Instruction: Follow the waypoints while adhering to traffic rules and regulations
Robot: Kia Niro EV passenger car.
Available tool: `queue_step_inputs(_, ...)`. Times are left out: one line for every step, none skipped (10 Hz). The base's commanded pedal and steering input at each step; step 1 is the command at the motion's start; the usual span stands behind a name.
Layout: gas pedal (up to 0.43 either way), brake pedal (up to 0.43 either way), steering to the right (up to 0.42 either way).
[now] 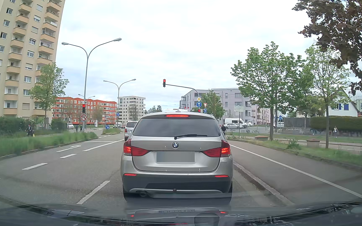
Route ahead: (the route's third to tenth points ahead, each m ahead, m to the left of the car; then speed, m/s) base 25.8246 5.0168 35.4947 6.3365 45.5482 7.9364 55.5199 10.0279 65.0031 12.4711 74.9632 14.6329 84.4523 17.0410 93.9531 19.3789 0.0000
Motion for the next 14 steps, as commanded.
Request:
queue_step_inputs(0.000,0.250,-0.010)
queue_step_inputs(0.000,0.244,-0.010)
queue_step_inputs(0.000,0.250,-0.010)
queue_step_inputs(0.000,0.250,-0.010)
queue_step_inputs(0.000,0.250,-0.010)
queue_step_inputs(0.000,0.250,-0.010)
queue_step_inputs(0.000,0.244,-0.010)
queue_step_inputs(0.000,0.244,-0.009)
queue_step_inputs(0.000,0.250,-0.009)
queue_step_inputs(0.000,0.250,-0.009)
queue_step_inputs(0.000,0.250,-0.009)
queue_step_inputs(0.000,0.250,-0.009)
queue_step_inputs(0.000,0.250,-0.009)
queue_step_inputs(0.000,0.250,-0.010)
